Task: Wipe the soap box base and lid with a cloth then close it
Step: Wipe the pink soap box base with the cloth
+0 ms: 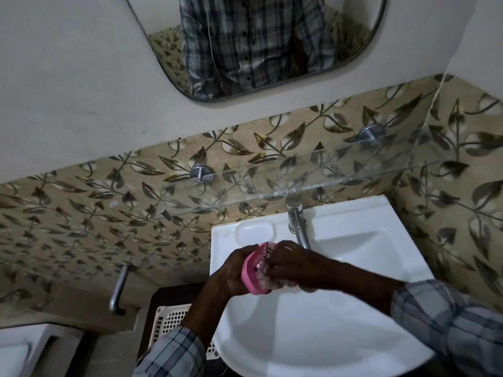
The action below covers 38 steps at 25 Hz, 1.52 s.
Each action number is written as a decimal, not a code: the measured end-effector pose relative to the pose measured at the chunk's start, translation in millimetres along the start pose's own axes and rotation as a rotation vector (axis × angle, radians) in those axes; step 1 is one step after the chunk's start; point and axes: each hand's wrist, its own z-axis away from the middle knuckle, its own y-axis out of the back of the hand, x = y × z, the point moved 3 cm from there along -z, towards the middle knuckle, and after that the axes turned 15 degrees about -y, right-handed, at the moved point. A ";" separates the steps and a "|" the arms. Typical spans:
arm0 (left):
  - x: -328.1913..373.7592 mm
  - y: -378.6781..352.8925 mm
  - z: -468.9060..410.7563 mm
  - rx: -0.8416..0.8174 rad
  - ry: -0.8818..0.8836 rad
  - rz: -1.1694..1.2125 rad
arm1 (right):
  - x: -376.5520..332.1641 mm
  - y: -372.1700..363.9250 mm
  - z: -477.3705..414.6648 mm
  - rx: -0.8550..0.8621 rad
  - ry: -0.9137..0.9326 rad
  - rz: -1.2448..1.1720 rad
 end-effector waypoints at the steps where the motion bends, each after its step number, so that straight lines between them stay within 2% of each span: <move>1: 3.2 -3.0 0.2 -0.025 0.005 -0.006 | 4.5 5.0 0.1 -0.068 -0.001 0.000; 2: 6.2 -6.2 -0.4 -0.026 0.006 0.014 | 1.4 6.6 -0.7 -0.060 -0.013 -0.002; 4: 7.1 -11.5 -4.4 0.024 -0.047 0.047 | -9.3 -2.8 -3.1 0.093 -0.045 -0.028; 5: 2.8 -11.9 -8.6 0.071 -0.109 0.042 | -13.1 -4.6 -2.3 0.135 -0.134 -0.152; 7: -8.6 -11.8 -13.2 0.167 -0.265 0.021 | -16.9 -0.6 -14.2 0.166 -0.531 -0.611; 8: -13.7 -11.2 -15.1 0.215 -0.337 0.004 | -12.6 -9.3 -20.0 0.171 -0.743 -0.929; 9: -17.0 -10.1 -17.0 0.232 -0.391 -0.019 | -14.7 -21.0 -21.4 0.196 -0.863 -1.141; 10: -15.5 -9.1 -17.4 0.231 -0.400 -0.048 | -19.1 -24.6 -19.3 0.215 -0.912 -1.201; 11: -11.0 -8.2 -15.7 0.218 -0.346 -0.061 | -22.0 -24.9 -17.5 0.287 -0.837 -1.068; 12: -5.1 -7.8 -14.1 0.180 -0.258 -0.064 | -26.8 -21.9 -10.6 0.262 -0.694 -0.772; 13: -0.8 -4.8 -12.4 0.126 -0.151 -0.080 | -23.2 -27.2 0.2 0.200 -0.488 -0.546; 14: 1.7 -0.1 -9.8 0.079 -0.048 -0.114 | -13.9 -28.2 10.0 0.117 -0.319 -0.433; 15: 2.5 4.2 -7.8 0.049 0.012 -0.142 | -3.7 -22.8 17.3 0.050 -0.237 -0.419; 17: 0.4 3.5 -5.2 0.029 0.017 -0.106 | 9.1 -14.3 22.9 0.028 -0.215 -0.488; 20: -10.4 -6.9 -6.8 0.096 -0.089 -0.119 | -10.6 -23.2 19.4 0.209 -0.326 -0.571; 21: -15.7 -6.3 -9.4 0.145 -0.175 -0.169 | -18.4 -29.2 16.3 0.167 -0.463 -0.816; 23: -23.2 -9.8 -8.5 0.172 -0.432 -0.227 | -23.1 -28.4 1.5 0.050 -0.791 -1.493; 25: -28.9 -17.1 -0.3 0.090 -0.689 -0.292 | -13.2 -19.9 -12.6 -0.042 -1.000 -2.045; 27: -35.2 -11.3 6.1 0.001 -0.841 -0.471 | -13.5 -2.7 -17.6 -0.125 -1.049 -2.213; 28: -38.4 -5.7 8.2 -0.006 -0.880 -0.597 | -14.7 2.2 -16.8 -0.124 -1.029 -2.147; 30: -36.7 -3.3 13.0 -0.036 -0.902 -0.780 | -18.9 0.8 -8.5 -0.036 -0.986 -1.778; 32: -30.6 -1.0 10.6 -0.107 -0.897 -0.823 | -19.0 -2.5 -1.8 0.134 -0.981 -1.483; 33: -24.7 -0.6 9.8 -0.109 -0.883 -0.768 | -15.2 0.1 -1.5 0.234 -0.972 -1.378; 35: -12.3 1.7 3.3 0.030 -0.717 -0.514 | -0.6 9.5 -0.1 0.358 -0.878 -1.091; 36: -9.7 2.3 -0.7 0.092 -0.559 -0.360 | 5.9 13.5 1.4 0.367 -0.794 -0.905; 38: -6.0 -5.2 -8.3 0.072 -0.188 -0.065 | 3.6 10.6 4.7 0.316 -0.561 -0.631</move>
